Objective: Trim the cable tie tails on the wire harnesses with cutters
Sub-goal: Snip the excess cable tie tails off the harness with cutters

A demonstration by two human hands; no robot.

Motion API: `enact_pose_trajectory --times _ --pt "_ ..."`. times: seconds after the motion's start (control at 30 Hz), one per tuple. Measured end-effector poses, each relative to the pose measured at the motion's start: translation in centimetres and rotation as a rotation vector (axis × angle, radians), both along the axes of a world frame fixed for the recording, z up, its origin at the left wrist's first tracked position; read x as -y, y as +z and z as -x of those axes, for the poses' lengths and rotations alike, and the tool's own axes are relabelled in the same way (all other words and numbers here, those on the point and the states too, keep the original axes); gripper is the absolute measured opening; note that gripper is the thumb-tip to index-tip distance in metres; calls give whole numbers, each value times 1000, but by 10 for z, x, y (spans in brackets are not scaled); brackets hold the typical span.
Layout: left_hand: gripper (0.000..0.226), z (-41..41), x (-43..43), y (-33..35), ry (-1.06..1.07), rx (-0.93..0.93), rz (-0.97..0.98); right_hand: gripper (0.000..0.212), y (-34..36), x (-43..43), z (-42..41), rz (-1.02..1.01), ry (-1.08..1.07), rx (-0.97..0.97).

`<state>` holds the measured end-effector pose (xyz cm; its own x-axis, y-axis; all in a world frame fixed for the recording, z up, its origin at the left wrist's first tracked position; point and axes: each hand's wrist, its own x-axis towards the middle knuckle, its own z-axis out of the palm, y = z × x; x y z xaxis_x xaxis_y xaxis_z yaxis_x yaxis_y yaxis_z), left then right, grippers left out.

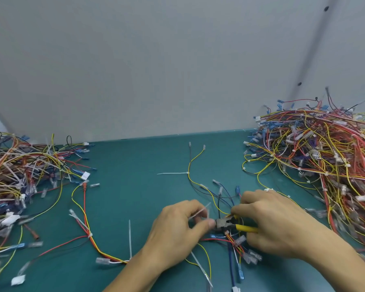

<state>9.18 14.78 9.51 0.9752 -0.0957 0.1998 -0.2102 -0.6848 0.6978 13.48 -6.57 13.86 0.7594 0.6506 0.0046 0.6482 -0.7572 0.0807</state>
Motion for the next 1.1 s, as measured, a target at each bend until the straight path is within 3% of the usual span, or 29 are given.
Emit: enact_pose_trajectory --times 0.1,0.63,1.1 --pt "13 -2 0 0 26 -19 82 31 0 0 0 16 -9 2" --pt "16 -4 -3 0 49 -106 105 40 -5 3 -6 -11 -8 10" --pt "18 -5 -4 0 53 -96 124 26 -4 1 -3 23 6 21"
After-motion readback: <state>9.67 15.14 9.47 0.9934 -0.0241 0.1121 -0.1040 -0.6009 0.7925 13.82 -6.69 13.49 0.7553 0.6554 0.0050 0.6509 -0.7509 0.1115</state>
